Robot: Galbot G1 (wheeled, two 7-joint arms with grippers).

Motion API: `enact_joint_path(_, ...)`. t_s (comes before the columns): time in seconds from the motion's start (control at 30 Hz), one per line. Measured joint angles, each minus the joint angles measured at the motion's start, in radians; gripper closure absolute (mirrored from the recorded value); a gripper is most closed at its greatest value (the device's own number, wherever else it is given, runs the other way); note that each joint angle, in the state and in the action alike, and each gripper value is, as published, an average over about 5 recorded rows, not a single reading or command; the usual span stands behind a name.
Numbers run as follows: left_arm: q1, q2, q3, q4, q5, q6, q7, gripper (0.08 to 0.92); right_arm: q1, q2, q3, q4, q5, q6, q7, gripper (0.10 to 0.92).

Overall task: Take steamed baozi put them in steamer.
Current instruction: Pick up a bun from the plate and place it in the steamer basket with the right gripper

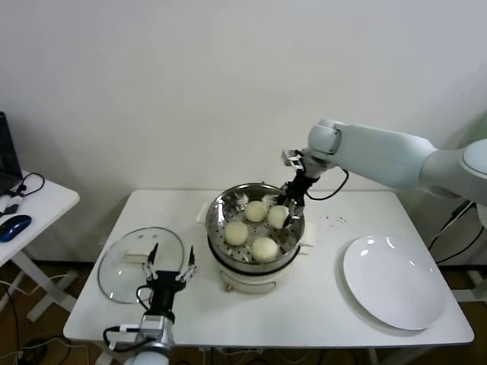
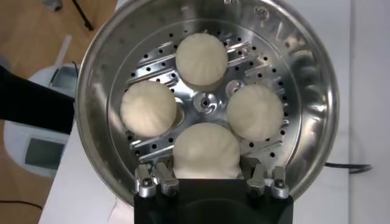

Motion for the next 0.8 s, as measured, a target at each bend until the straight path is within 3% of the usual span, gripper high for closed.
enact_joint_path(0.6,0.004,-0.003,0.005,0.009,0.004,-0.005,-0.001,0.177,-0.057,0.013,0.019,-0.026,-0.072,0.005,0.014,0.311)
enact_joint_path(0.8,0.002,-0.003,0.004,0.011,0.004,-0.006,-0.001,0.177,-0.069,0.021,0.030,-0.035,-0.078,0.007,0.020,0.230)
